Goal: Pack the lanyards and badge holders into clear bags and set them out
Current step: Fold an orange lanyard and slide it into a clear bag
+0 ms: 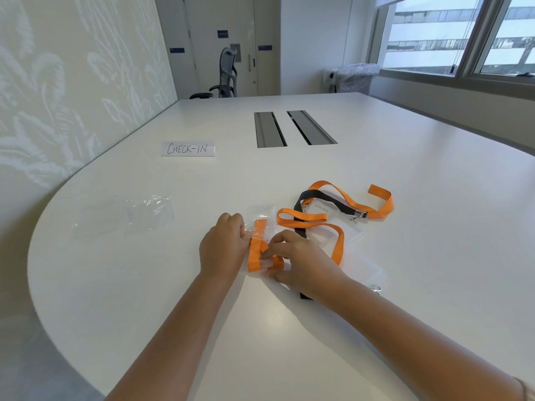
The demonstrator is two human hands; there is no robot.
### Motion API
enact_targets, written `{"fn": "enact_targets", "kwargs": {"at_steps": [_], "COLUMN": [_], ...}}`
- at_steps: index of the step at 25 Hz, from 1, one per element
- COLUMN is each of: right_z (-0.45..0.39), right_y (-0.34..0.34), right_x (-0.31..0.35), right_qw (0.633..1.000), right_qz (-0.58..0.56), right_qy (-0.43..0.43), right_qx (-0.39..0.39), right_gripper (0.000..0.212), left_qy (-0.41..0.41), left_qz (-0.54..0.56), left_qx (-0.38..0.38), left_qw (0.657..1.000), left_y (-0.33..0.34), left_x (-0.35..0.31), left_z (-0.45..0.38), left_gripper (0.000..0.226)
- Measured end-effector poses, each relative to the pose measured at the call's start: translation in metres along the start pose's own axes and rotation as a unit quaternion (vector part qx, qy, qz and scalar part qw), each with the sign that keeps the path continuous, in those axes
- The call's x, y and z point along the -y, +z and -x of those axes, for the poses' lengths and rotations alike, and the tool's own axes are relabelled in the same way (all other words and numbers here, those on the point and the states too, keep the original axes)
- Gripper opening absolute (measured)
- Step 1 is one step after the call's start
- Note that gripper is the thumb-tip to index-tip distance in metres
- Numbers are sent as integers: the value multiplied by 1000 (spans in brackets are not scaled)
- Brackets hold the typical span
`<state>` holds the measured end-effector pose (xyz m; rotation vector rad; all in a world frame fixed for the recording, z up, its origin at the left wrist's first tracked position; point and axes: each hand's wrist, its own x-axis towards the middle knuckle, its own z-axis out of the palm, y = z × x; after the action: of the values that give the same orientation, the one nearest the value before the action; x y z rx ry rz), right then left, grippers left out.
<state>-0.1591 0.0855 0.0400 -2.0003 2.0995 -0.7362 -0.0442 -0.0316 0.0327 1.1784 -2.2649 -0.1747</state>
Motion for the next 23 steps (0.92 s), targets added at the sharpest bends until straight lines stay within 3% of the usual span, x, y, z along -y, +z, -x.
{"fn": "enact_targets", "kwargs": {"at_steps": [3, 6, 13, 18, 21, 23], "right_z": [0, -1, -4, 1, -3, -7], "right_y": [-2, -7, -10, -1, 4, 4], "right_x": [-1, -2, 7, 10, 9, 7], "right_qw": [1000, 999, 988, 981, 987, 991], "right_qz": [-6, 20, 108, 183, 152, 118], "right_qy": [-14, -25, -4, 7, 27, 49], "right_qx": [11, 31, 107, 56, 46, 39], "right_gripper": [42, 38, 38, 47, 48, 48], "left_qy": [-20, -15, -14, 1, 17, 14], "left_qz": [16, 37, 63, -8, -67, -48], "left_qx": [-3, -10, 0, 13, -3, -31], "left_qw": [1000, 999, 998, 1000, 998, 998], "left_y": [1, 0, 4, 7, 4, 0], "left_x": [1, 2, 2, -6, -10, -11], "left_z": [0, 2, 6, 9, 11, 16], "left_gripper": [14, 7, 19, 15, 16, 17]}}
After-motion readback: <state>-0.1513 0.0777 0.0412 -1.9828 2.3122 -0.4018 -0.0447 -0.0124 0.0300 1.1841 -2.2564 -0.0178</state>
